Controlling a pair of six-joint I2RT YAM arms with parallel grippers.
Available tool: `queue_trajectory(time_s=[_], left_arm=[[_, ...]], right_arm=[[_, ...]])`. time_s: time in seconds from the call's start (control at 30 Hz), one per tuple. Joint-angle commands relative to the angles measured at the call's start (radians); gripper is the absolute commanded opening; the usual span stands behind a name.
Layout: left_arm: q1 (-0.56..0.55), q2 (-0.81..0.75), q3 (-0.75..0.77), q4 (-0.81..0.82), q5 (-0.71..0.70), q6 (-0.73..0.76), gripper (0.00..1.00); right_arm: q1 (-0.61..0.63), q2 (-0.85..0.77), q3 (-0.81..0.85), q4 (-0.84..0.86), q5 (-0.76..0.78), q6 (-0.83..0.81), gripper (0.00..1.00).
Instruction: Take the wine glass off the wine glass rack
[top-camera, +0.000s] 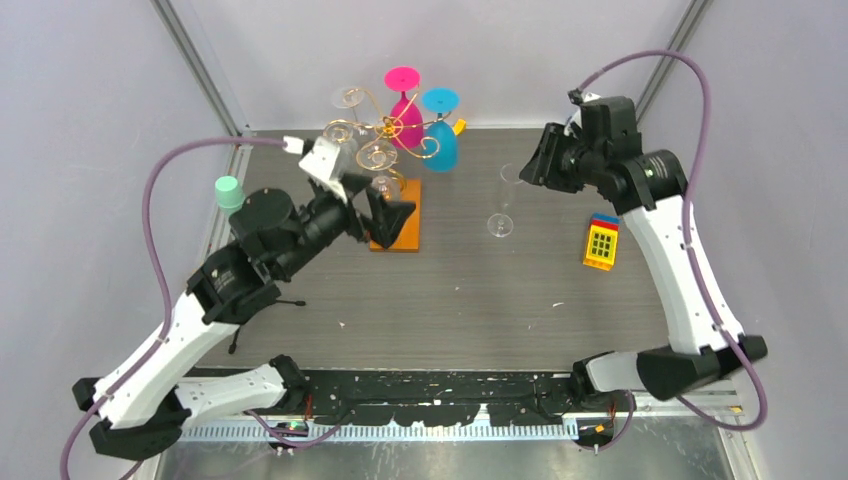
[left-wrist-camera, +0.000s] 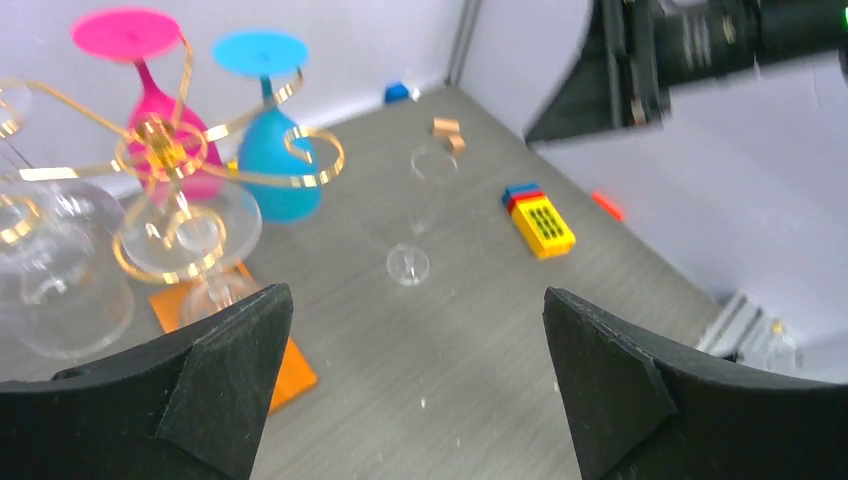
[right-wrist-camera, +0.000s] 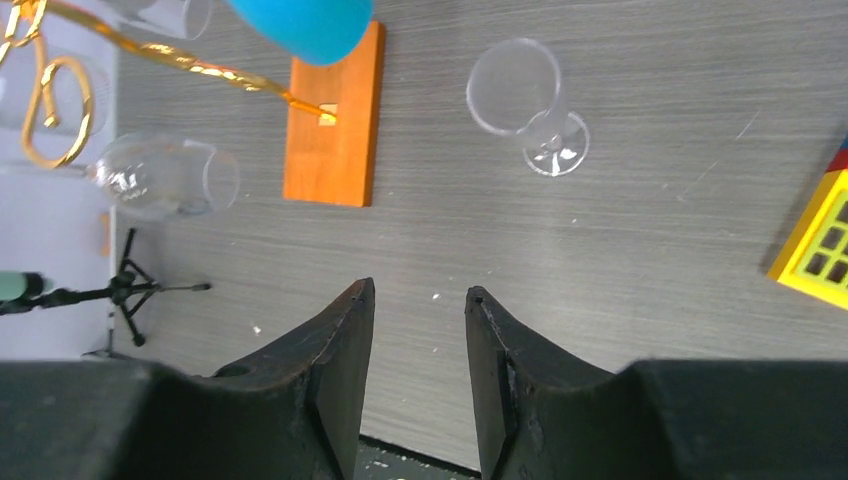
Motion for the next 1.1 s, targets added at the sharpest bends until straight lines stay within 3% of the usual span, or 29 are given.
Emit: queue_trajectory(time_s=[0.0, 0.13, 0.23, 0.43, 0.5, 0.63, 0.87, 0.93, 1.07], left_arm=[[0.011, 0.161, 0.212, -0.053, -0.135, -0.009, 1.00], [0.103, 0.312, 0.343, -0.109, -0.099, 0.046, 1.00], [0.226, 0.392, 0.421, -0.157, 0.003, 0.019, 1.00], [0.338, 0.441, 0.460, -0.179, 0.069, -0.070, 0.99], [0.385, 0.448, 0.461, -0.190, 0.118, -0.117, 0.93], [0.463, 0.454, 0.448, -0.200, 0.209, -0.227, 0.71], [0.515, 0.419, 0.393, -0.164, 0.245, -0.300, 0.63], [0.519, 0.408, 0.373, -0.152, 0.241, -0.301, 0.62], [0.522, 0.365, 0.329, -0.115, 0.229, -0.296, 0.61]], right_arm=[[0.005, -0.123, -0.144, 0.132, -0.084, 0.077, 0.44], [0.004, -0.219, -0.240, 0.153, -0.131, 0.099, 0.44], [0.005, -0.274, -0.294, 0.142, -0.131, 0.093, 0.44], [0.005, -0.329, -0.373, 0.142, -0.141, 0.106, 0.44], [0.005, -0.337, -0.394, 0.157, -0.170, 0.123, 0.43], [0.005, -0.348, -0.434, 0.219, -0.243, 0.183, 0.43], [0.022, -0.361, -0.582, 0.604, -0.461, 0.507, 0.46], [0.058, -0.354, -0.604, 0.719, -0.452, 0.588, 0.48], [0.196, -0.311, -0.589, 0.868, -0.313, 0.693, 0.62]])
